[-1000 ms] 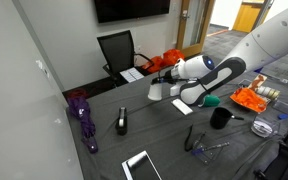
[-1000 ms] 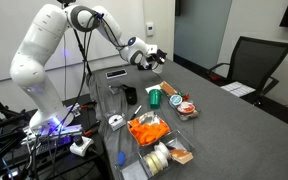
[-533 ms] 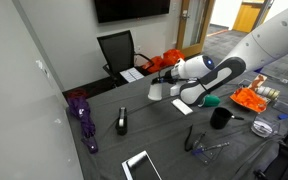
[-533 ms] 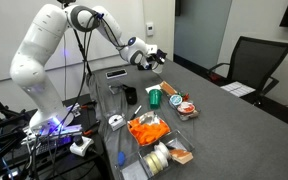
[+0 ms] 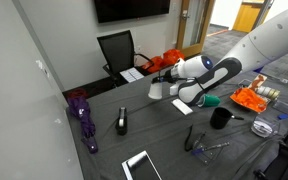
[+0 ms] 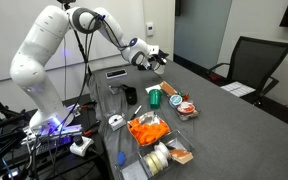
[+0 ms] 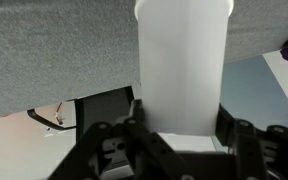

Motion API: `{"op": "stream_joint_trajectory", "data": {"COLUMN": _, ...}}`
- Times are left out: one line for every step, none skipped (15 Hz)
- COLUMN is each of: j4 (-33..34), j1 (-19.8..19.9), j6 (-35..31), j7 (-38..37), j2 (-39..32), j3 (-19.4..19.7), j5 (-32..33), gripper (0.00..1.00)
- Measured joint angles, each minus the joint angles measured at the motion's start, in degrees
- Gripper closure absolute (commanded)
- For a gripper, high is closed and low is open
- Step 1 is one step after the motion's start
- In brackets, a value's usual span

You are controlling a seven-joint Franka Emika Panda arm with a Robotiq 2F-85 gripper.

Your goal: Pu the white paper cup upside down

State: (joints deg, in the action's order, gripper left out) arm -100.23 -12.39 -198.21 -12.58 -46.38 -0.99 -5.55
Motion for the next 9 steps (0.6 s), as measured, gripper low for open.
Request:
{"op": "stream_joint_trajectory", "data": {"j4": 0.4, "j1": -0.1, "j6": 0.0, "j7": 0.4, "j2": -0.6, "j3": 0.3, "j5": -0.1, "gripper": 0.58}}
{"op": "stream_joint_trajectory", "data": {"j4": 0.8, "j1": -0.2, "j6": 0.0, "j7": 0.7, "j2": -1.3, "j3": 0.5, "j5": -0.2, "gripper": 0.58}}
{"op": "stream_joint_trajectory", "data": {"j4": 1.3, "j1": -0.3, "j6": 0.0, "j7": 0.9, "j2": -2.0, "j3": 0.8, "j5": -0.3, "gripper": 0.58}}
{"op": "stream_joint_trajectory", "data": {"j4": 1.7, "j1": -0.5, "j6": 0.0, "j7": 1.1, "j2": -2.7, "j3": 1.1, "j5": -0.4, "gripper": 0.58}}
{"op": "stream_joint_trajectory", "data": {"j4": 2.2, "j1": -0.7, "j6": 0.0, "j7": 1.2, "j2": -3.4, "j3": 1.3, "j5": -0.4, "gripper": 0.58}}
{"op": "stream_joint_trajectory", "data": {"j4": 2.8, "j1": -0.8, "j6": 0.0, "j7": 1.2, "j2": -4.1, "j3": 1.4, "j5": -0.5, "gripper": 0.58}}
{"op": "stream_joint_trajectory", "data": {"j4": 3.5, "j1": -0.9, "j6": 0.0, "j7": 1.3, "j2": -4.6, "j3": 1.4, "j5": -0.5, "gripper": 0.58}}
{"op": "stream_joint_trajectory", "data": {"j4": 4.4, "j1": -1.0, "j6": 0.0, "j7": 1.3, "j2": -5.3, "j3": 1.4, "j5": -0.5, "gripper": 0.58}}
{"op": "stream_joint_trajectory", "data": {"j4": 5.2, "j1": -1.0, "j6": 0.0, "j7": 1.3, "j2": -5.8, "j3": 1.4, "j5": -0.5, "gripper": 0.58}}
